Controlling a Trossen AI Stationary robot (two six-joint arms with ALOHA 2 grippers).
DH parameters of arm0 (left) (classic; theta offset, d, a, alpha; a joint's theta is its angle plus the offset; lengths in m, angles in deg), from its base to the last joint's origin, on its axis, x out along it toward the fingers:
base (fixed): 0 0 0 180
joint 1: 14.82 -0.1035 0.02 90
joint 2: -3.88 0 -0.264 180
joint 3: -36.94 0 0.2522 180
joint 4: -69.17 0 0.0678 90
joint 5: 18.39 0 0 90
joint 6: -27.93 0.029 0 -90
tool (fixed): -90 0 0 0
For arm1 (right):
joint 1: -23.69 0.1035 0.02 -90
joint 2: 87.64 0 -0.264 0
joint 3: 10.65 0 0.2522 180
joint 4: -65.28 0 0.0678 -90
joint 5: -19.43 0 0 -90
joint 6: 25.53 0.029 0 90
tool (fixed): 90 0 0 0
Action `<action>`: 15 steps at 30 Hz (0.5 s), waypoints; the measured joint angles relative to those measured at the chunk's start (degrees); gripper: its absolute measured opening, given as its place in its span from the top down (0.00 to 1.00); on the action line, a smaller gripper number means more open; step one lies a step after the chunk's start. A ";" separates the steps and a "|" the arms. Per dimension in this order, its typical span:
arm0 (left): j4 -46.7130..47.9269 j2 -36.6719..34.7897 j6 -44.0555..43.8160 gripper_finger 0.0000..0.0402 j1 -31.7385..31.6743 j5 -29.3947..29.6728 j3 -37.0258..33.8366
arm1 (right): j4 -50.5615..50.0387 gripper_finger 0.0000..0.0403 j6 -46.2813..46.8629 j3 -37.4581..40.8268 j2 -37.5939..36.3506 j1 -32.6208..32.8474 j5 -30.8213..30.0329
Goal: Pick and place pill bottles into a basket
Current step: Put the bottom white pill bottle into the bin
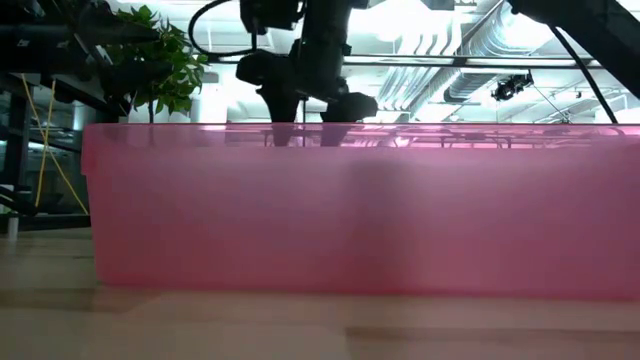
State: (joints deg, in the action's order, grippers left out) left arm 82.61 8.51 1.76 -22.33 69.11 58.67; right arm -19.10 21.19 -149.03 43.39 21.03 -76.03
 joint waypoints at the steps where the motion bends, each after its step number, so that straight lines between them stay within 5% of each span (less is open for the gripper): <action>1: 0.00 0.02 0.00 0.37 0.01 0.00 0.00 | 0.20 0.23 0.13 0.00 0.42 0.00 0.00; 15: 0.04 0.00 -0.24 0.37 0.00 -0.13 0.00 | -0.39 0.23 3.93 -0.02 2.42 0.02 -0.16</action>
State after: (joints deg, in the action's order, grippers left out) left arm 82.66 8.51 1.52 -22.32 68.98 58.67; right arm -19.48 25.13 -149.05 45.81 21.06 -76.19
